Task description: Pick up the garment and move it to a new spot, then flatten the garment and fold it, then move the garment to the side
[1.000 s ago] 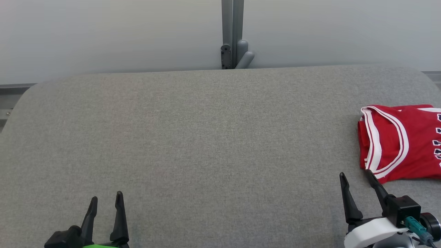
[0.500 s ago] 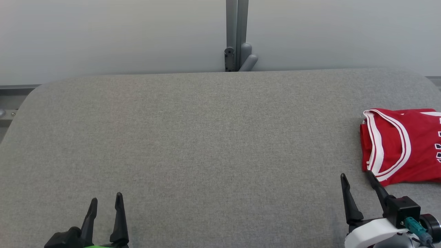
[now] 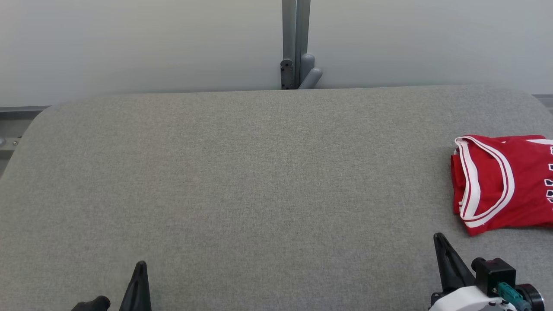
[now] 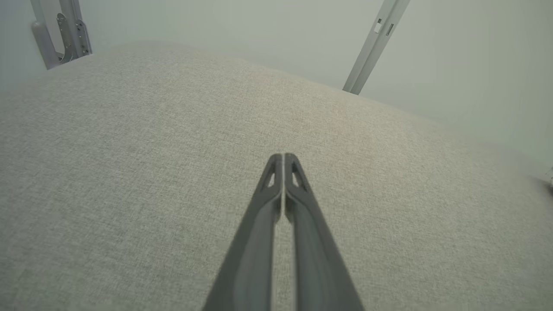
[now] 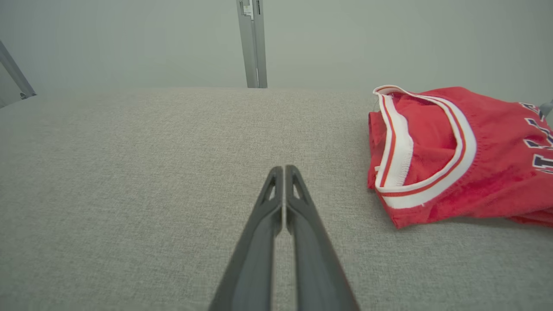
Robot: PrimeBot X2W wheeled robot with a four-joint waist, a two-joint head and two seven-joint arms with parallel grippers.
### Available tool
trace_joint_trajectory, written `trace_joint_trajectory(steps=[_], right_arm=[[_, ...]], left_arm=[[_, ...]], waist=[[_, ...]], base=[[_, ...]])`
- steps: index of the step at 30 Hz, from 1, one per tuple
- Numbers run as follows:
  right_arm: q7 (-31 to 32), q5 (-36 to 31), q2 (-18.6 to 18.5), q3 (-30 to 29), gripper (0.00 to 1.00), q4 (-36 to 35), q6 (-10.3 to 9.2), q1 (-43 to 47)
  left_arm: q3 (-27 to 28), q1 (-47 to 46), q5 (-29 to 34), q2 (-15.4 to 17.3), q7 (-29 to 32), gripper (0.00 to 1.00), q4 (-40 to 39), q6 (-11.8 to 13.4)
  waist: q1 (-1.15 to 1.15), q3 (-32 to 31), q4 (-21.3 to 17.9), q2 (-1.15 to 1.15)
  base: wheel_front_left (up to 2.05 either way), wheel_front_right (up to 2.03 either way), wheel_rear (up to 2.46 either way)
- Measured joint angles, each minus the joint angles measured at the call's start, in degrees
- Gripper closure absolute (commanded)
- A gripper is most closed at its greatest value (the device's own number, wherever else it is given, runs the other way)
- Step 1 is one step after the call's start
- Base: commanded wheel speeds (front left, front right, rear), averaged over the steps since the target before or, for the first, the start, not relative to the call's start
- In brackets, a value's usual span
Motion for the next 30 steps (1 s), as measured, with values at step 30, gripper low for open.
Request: trace_joint_trajectory(steps=[30], right_arm=[[7.4, 30.2, 0.6, -1.8, 1.0, 0.5, -0.01, -2.2]], left_arm=[[1.5, -2.8, -24.7, 0.0, 7.1, 1.0, -0.1, 0.0]], waist=[[0.0, 0.1, -0.7, 0.0]], base=[[0.0, 0.0, 0.0]])
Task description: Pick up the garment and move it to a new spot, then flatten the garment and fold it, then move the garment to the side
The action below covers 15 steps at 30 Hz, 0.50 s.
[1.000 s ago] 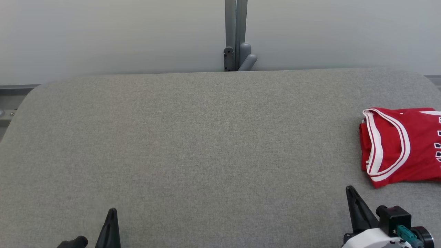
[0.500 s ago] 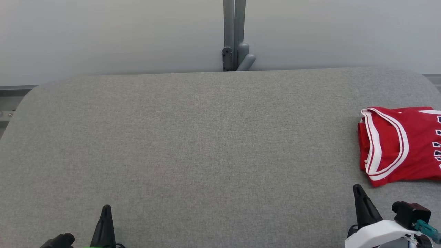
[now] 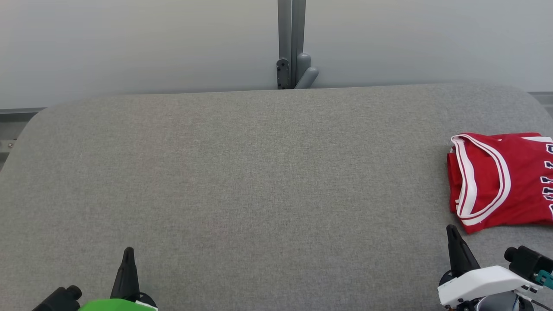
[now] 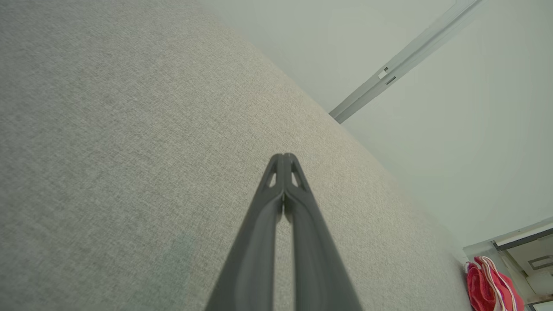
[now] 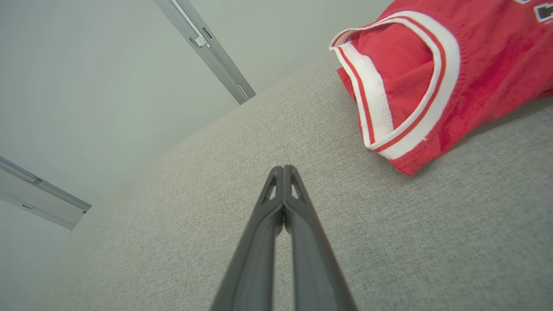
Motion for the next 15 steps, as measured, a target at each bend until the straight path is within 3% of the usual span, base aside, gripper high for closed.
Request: trace_joint_trajectory(steps=[15], right_arm=[[3.0, 12.5, 0.2, -0.9, 1.0, -0.2, -0.01, -1.2]], left_arm=[[0.7, -1.7, -10.0, 0.1, 3.0, 1.0, -0.7, 0.0]], waist=[[0.0, 0.1, -0.3, 0.0]], base=[[0.0, 0.0, 0.0]])
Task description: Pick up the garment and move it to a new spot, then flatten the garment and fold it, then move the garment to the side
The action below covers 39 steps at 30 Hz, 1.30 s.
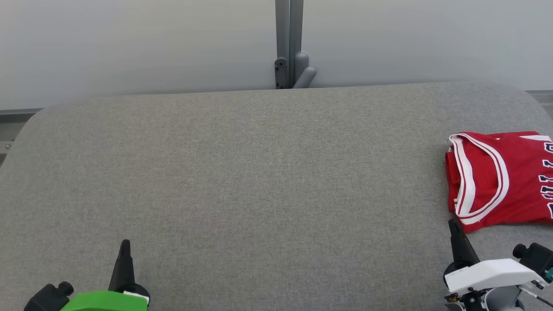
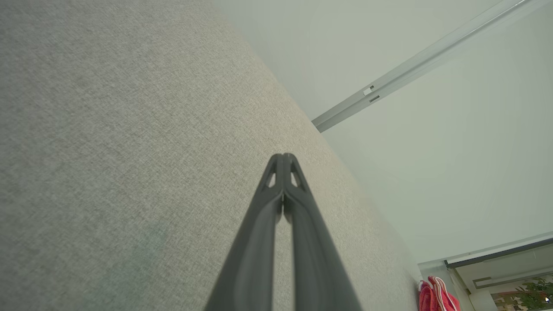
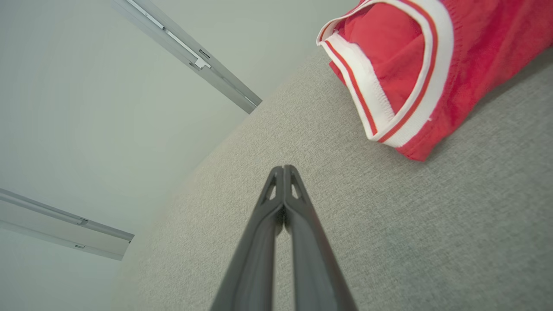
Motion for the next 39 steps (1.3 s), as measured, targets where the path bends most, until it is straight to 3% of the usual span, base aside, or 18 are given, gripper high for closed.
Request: trace_joint_trajectory(steps=[39], right_arm=[[6.2, 25.3, 0.3, -1.7, 1.0, -0.6, -0.04, -3.3]], left_arm=[[1.6, -3.6, -20.5, 0.1, 6.0, 1.0, -1.0, 0.0]], waist=[[0.0, 0.1, -0.9, 0.0]], base=[[0.0, 0.0, 0.0]])
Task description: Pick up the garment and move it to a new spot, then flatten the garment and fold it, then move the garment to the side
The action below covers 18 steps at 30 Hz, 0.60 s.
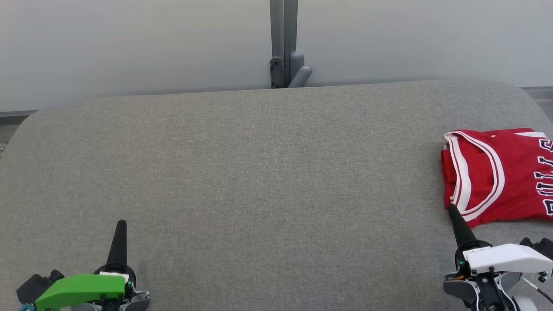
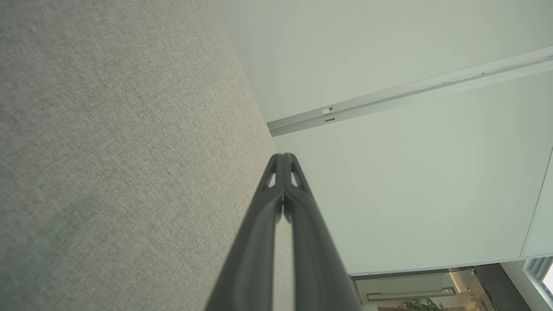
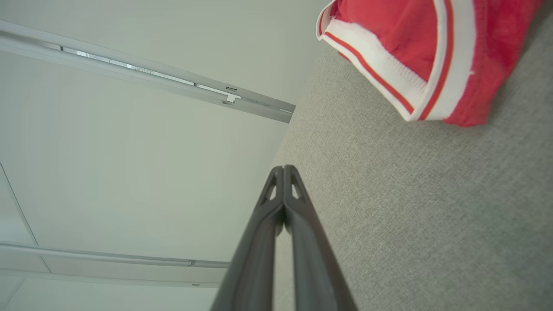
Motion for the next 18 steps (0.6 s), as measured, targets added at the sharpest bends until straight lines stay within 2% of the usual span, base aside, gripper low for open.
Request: trace_joint_trajectory(steps=[18], right_arm=[[2.2, 9.0, 0.1, -0.6, 1.0, -0.2, 0.0, -1.2]], left_arm=[[0.8, -1.4, -7.3, 0.0, 2.1, 1.0, -0.6, 0.0]], waist=[[0.0, 0.1, -0.4, 0.0]], base=[[0.0, 0.0, 0.0]])
